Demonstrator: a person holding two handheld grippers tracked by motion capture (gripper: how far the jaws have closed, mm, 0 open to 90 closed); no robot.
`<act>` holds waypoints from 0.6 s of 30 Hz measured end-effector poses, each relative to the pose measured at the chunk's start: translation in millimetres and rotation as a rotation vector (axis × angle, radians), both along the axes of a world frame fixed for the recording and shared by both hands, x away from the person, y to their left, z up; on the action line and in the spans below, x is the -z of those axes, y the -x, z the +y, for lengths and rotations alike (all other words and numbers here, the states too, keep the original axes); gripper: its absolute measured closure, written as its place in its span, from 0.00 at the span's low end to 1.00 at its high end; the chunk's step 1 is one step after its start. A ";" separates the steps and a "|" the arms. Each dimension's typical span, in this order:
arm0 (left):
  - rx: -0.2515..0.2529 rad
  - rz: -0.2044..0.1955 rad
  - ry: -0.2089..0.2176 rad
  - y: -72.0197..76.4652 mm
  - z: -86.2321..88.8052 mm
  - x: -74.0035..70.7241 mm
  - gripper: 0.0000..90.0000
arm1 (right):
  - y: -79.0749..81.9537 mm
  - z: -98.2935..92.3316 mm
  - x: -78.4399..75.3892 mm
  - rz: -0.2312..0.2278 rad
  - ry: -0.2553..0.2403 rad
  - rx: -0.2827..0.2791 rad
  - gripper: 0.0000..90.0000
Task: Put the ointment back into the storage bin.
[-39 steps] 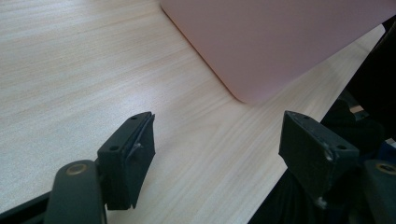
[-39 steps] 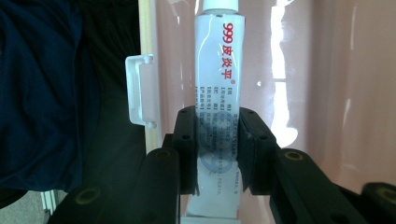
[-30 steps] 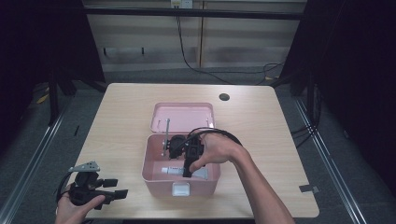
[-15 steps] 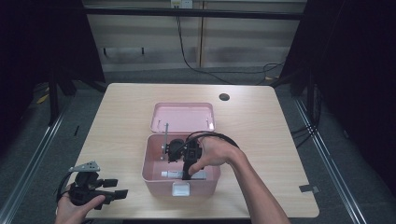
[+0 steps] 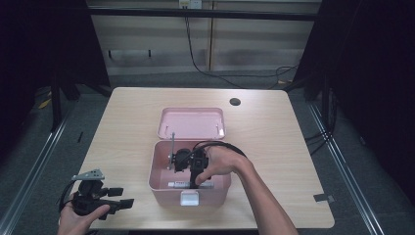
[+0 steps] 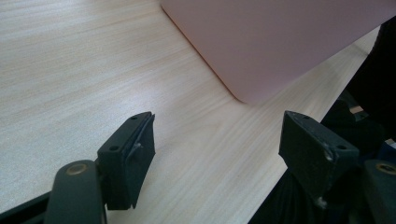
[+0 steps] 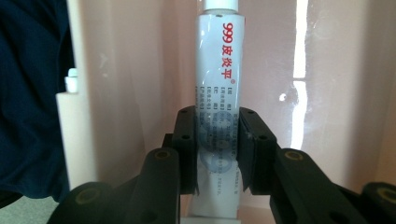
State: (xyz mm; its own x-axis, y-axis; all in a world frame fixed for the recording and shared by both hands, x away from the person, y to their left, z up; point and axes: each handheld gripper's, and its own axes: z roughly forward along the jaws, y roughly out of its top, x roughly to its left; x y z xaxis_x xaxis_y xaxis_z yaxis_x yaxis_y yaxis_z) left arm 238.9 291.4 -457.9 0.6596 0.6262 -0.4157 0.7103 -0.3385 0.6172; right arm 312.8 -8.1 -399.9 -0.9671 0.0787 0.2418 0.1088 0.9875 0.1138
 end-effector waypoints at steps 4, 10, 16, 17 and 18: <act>-0.004 0.002 0.001 0.0 -0.2 0.2 0.30 | -1.7 0.1 5.4 0.005 -0.011 0.010 0.79; -0.004 0.004 0.003 0.1 0.3 0.1 0.30 | -3.5 0.4 9.0 0.013 -0.005 0.009 0.79; -0.006 0.003 0.003 0.0 0.6 -0.1 0.30 | -5.3 3.1 16.0 0.031 0.002 0.006 0.79; -0.006 0.003 0.003 0.0 0.6 -0.1 0.30 | -5.3 3.1 16.0 0.031 0.002 0.006 0.79; -0.005 0.004 0.003 0.0 0.6 -0.1 0.30 | -6.1 3.5 16.6 0.033 0.007 0.002 0.79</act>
State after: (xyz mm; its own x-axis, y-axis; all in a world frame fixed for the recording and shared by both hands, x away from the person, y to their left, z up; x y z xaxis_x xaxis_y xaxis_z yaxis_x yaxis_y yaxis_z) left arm 238.9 292.1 -457.8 0.6548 0.6284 -0.4199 0.7143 -0.3329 0.6156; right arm 318.8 -4.6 -416.5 -0.9585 0.0828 0.2730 0.1148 0.9880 0.1033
